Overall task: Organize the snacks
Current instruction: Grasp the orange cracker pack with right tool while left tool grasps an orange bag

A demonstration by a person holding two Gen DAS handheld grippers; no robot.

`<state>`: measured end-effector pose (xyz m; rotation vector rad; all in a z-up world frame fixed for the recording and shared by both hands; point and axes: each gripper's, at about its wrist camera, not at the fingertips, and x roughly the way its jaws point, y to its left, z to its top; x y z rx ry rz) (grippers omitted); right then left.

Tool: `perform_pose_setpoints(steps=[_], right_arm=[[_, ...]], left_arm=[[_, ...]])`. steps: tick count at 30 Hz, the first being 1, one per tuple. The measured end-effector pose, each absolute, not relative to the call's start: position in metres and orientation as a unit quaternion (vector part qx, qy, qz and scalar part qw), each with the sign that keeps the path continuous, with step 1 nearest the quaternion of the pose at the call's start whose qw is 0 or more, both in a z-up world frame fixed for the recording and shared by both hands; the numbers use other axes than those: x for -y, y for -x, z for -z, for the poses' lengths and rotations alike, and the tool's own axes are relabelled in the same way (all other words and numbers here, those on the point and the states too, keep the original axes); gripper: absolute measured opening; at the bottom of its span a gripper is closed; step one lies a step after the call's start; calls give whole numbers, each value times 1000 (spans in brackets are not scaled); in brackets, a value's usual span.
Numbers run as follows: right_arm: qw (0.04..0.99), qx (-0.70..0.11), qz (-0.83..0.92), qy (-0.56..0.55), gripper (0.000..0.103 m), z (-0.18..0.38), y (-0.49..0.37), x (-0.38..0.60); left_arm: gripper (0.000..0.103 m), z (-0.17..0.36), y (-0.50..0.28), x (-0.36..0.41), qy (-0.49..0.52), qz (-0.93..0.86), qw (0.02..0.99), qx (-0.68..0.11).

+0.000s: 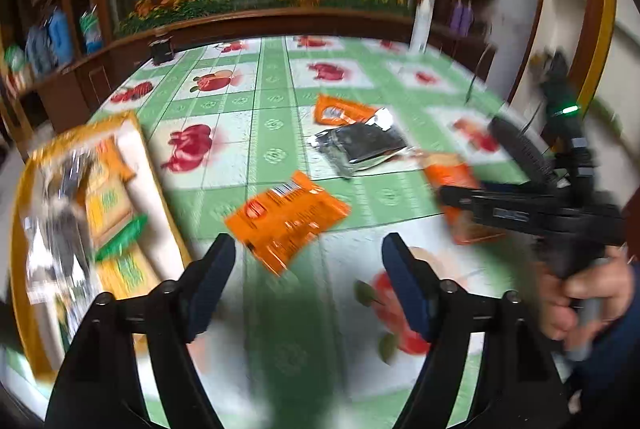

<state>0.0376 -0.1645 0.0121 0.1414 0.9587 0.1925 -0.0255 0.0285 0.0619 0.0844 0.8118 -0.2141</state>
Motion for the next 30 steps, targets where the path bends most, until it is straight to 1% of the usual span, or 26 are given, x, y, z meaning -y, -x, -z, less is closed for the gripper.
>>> perform_pose_setpoints(steps=[3,5,9,11,16,24,27,29,30], right_arm=[[880,-461,-95,-62,58,-12,-40,162],[880,-461,-97,-58,58,-13,-39,160],[878,-463,-102,-63,58,-11,-41,161],[877,-464,-105,-72,58,-11,-41,164],[872,-468,-110,-85,58,-12,-41,167],[872,-468,-112,-86,58,-12,-40,164],[873,-467,-111,-81,58,-12,-40,162],[874,-466,-110,-79,58,-12,-39,161],[874,-466,-110,-79,58,-12,-39,161]], left_arm=[[77,-56,-4,-28,-58,86,901,-421],[77,-54,-24,-29,-47,80,896,-435],[76,-34,-59,-36,35,113,849,-515],[76,-27,-54,-34,39,113,843,-524],[76,-24,-20,-19,32,139,845,-515],[77,-20,-26,11,-38,99,859,-500],[77,-18,-21,18,-68,89,874,-472],[66,-17,-18,15,-54,96,881,-460],[56,-17,-19,13,-51,96,883,-456]])
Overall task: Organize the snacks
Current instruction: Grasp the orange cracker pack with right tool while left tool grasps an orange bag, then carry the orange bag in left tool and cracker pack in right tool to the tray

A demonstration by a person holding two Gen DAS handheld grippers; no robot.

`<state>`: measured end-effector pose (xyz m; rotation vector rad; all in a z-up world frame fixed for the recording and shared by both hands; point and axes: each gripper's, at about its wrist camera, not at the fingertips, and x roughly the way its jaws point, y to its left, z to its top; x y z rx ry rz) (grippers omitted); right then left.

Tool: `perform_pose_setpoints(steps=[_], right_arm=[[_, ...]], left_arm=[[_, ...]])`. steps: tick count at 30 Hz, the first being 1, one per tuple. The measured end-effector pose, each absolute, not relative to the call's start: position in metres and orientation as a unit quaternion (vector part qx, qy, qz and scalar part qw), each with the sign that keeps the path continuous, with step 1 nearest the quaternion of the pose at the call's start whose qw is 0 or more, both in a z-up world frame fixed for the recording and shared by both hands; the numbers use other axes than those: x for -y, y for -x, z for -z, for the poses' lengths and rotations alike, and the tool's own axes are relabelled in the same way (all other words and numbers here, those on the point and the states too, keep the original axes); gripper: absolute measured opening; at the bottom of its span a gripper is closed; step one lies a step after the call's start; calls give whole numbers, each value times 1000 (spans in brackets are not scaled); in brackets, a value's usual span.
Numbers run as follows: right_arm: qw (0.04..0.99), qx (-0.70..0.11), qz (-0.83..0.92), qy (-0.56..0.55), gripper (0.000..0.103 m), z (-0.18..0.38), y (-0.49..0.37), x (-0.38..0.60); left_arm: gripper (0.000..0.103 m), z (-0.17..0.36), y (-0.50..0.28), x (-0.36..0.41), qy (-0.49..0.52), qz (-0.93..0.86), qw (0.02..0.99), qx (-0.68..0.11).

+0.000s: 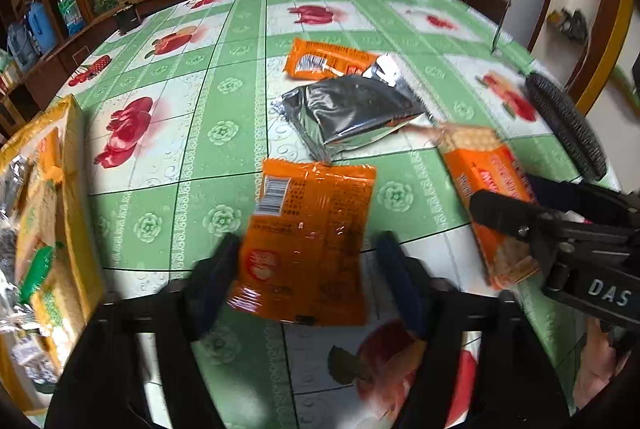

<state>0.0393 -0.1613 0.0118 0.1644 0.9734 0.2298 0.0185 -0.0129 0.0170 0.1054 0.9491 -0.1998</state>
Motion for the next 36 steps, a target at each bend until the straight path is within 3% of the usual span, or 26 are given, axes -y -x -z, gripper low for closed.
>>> perform_pose_setpoints(steps=[6,19,36], right_arm=[[876,-463,-110,-76,58,-12,-37,159],[881,-438,-161,-71,57,-21,-28,144],[875,-453,-169,-3,58,-16,-22,121]], left_arm=[[47,-19,-5,3,-41,88,898,-429],[47,-44,26,-23,24,79,935,-343],[47,-46,32,-29,30,63,943,-325]])
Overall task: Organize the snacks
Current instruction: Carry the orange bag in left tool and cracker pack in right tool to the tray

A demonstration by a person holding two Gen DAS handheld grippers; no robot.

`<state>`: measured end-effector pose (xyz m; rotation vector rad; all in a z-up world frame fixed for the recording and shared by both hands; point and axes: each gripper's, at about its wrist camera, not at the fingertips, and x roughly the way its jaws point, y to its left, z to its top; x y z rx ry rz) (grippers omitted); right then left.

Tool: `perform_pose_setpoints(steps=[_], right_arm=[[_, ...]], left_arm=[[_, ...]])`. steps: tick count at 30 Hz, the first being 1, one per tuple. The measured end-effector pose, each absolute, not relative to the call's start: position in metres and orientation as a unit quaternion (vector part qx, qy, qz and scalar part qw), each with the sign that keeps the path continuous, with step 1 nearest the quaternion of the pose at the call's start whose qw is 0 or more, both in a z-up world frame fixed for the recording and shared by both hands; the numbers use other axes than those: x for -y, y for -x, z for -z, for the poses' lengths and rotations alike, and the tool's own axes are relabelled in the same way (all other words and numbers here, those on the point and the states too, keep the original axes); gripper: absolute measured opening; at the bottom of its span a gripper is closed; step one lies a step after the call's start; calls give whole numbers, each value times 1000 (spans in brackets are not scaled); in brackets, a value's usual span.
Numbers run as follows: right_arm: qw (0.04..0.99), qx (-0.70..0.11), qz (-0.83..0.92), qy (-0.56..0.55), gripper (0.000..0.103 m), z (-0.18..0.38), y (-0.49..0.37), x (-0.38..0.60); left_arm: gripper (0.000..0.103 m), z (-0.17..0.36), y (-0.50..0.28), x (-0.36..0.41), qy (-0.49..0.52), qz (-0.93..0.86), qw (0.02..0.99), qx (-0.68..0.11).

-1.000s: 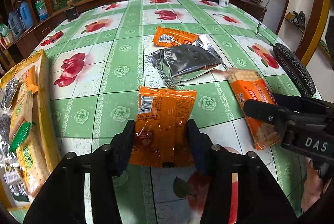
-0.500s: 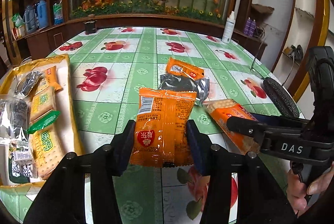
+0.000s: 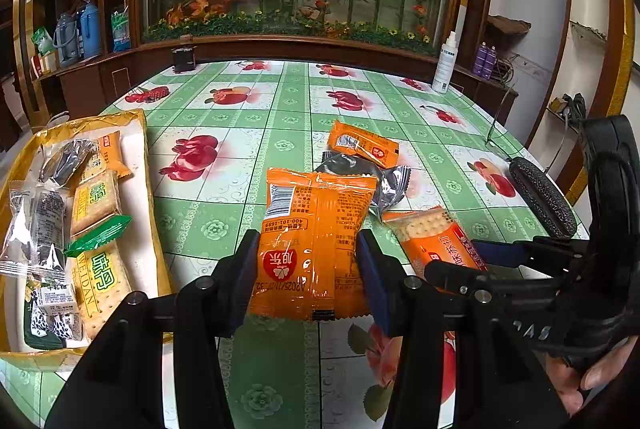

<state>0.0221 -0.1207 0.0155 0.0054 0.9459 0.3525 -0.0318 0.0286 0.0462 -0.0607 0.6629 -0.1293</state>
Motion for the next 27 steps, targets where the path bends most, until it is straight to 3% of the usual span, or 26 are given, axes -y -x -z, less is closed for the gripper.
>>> perform_pose_setpoints(steps=[6,16,27], right_arm=[[880,-446,-155,48,56,-10,-14,109],[906,-381,-179,-34,56,-40,-6,130],[920,-331,-203,-45,56,-56,4,123]], left_arm=[[47,-50,36,-29,23,54,949,-309],[47,-58,43,-42,26,2,961,-274],[47,-63,54,-58,20,-43,969,-241]])
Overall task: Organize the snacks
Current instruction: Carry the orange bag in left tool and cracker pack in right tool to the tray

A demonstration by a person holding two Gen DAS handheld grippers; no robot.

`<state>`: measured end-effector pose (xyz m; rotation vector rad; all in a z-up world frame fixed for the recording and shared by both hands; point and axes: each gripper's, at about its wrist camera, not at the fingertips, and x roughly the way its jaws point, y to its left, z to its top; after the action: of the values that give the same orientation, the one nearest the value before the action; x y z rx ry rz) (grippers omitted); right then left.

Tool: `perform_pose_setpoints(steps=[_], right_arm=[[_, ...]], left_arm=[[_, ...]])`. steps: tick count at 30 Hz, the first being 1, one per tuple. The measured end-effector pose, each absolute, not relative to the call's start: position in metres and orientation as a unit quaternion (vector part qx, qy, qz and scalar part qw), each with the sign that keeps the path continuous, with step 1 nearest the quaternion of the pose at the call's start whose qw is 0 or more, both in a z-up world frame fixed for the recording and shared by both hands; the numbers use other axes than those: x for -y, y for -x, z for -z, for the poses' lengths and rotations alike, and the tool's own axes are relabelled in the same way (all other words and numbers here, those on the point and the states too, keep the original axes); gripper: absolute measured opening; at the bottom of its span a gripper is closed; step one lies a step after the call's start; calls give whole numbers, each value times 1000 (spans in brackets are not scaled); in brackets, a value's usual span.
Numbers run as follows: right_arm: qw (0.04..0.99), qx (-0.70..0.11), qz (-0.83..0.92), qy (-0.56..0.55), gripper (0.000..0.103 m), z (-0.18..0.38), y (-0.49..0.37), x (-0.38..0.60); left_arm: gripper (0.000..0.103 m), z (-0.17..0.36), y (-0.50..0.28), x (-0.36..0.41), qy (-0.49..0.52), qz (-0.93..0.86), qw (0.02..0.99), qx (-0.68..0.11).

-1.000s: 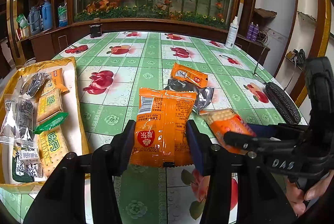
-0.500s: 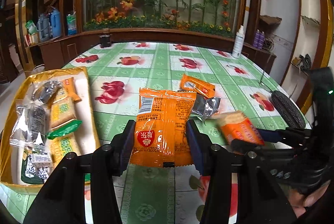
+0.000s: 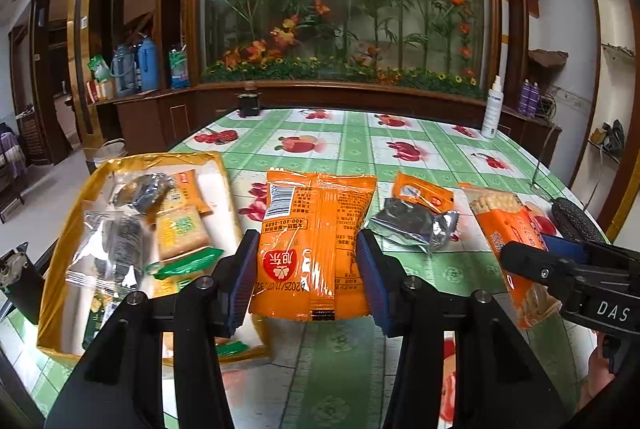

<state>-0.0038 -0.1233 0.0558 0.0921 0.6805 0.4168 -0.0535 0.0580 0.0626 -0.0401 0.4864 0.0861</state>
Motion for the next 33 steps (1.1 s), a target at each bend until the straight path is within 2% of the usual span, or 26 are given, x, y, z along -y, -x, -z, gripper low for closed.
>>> perform_pose_setpoints(steps=[17,33], right_arm=[[911,-329,-247,-13,55,-55,11,57],[895,-330,-299,3,55,-59,8,-18]], left_arm=[[47,-61,62,-108,66,-89,966,-234],[47,-55,68,-165,150,-150,949,-235]])
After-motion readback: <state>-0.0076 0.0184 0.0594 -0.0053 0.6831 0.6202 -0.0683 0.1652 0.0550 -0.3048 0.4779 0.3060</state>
